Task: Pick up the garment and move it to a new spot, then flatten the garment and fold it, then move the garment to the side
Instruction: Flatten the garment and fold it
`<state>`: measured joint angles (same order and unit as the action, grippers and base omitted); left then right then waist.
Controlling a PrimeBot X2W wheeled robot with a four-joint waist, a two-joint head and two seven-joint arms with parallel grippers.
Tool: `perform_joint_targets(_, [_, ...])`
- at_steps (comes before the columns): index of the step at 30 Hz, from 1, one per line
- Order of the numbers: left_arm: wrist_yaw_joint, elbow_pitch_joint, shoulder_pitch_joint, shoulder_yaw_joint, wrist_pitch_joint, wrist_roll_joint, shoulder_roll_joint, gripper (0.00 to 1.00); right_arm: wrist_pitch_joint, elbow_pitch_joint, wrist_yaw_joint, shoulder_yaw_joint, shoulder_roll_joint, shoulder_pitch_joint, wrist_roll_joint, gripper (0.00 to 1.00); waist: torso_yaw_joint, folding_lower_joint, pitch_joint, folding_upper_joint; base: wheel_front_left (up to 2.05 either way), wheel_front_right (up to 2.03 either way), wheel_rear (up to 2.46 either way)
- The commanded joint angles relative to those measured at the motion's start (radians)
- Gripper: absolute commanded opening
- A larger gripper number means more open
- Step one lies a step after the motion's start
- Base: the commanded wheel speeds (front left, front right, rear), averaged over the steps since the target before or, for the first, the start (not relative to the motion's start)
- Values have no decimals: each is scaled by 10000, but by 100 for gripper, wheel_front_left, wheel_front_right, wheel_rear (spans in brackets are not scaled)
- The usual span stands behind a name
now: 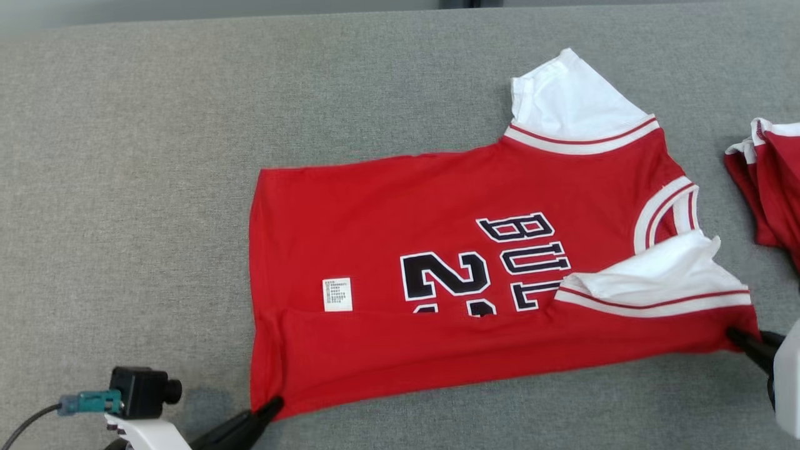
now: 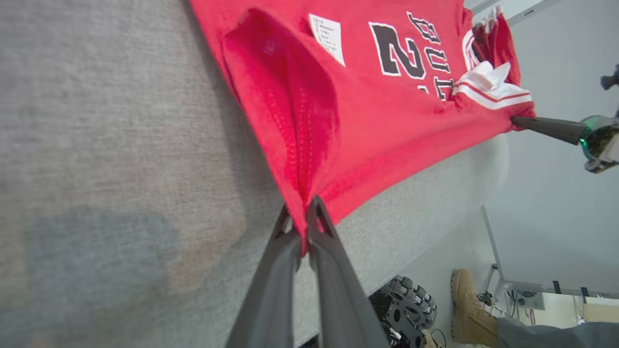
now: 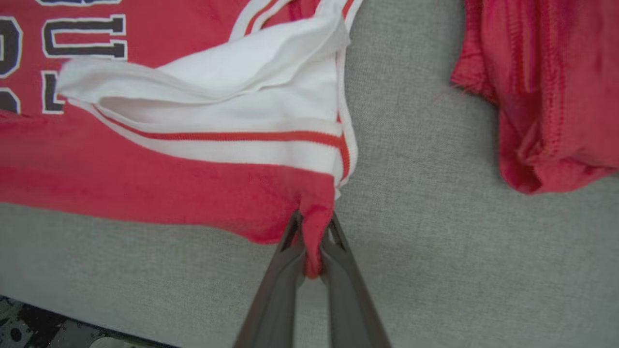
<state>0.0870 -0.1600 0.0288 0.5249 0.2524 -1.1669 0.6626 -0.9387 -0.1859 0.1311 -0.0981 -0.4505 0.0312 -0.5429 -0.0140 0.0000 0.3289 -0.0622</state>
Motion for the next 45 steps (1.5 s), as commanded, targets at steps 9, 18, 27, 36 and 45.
perform_joint_targets(9, [-517,-52,347,25,-500,818,165,100,45,-695,-5,-63,-390,-658,116,100,-6,0,19,-1,0,0,0])
perform_joint_targets(18, [-1135,-413,-1665,-1222,-888,1566,665,100,802,-1648,-5,-187,-504,2522,1153,100,63,0,1291,-1,0,0,0])
perform_joint_targets(27, [-297,1860,-5925,-37,84,2577,-765,100,1584,2067,-5,1271,1165,7286,3742,100,695,0,2967,-1,0,0,0])
perform_joint_targets(36, [251,3427,-7257,1075,246,2961,-1688,100,2575,5384,-5,1150,1957,9388,5194,100,1211,0,3193,-1,0,0,0])
perform_joint_targets(45, [449,3664,-7734,1862,27,2695,-1992,0,3176,7016,-5,1061,2510,9977,5435,0,1200,0,3182,-1,0,0,0])
